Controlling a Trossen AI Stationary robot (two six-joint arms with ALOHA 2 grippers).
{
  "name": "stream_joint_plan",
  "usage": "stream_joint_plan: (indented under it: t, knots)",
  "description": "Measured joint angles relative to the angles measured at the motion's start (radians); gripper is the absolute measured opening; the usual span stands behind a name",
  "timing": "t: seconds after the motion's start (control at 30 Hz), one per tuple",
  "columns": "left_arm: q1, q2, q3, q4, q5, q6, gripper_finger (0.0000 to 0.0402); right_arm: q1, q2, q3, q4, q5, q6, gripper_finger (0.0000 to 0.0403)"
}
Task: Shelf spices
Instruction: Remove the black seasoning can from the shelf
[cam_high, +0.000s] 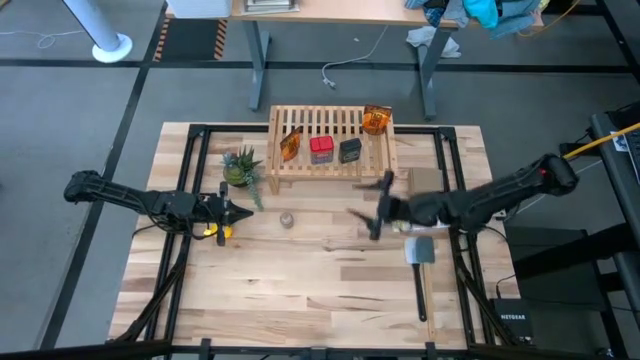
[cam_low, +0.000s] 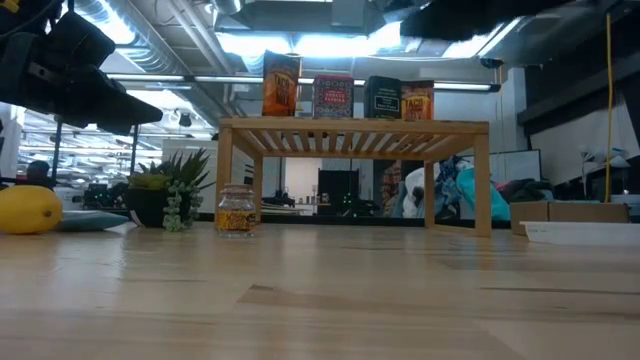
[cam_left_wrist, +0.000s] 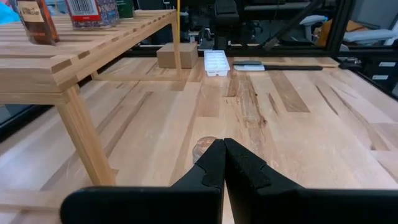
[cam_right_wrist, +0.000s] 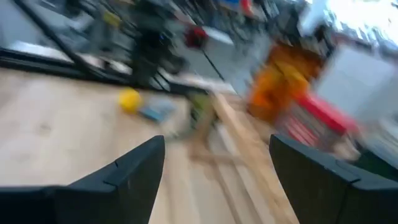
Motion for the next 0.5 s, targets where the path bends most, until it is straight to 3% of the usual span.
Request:
stream_joint_plan:
  t: [0.13,0.27,0.5]
  knots:
    - [0.000,0.000,0.000,0.000,0.000,0.000,0.0000,-0.111,-0.058,-0.001,-0.161,-0.097,0.044,0.0296]
    - [0.000,0.000,0.000,0.000,0.000,-0.023,0.0000,-0.201,-0.097,-0.001,-0.168,-0.165,0.031,0.0296]
    - [0.000,0.000,0.000,0.000,0.000,-0.029,0.0000,-0.344,-0.123,-0.001,-0.171,-0.167,0.012,0.0296]
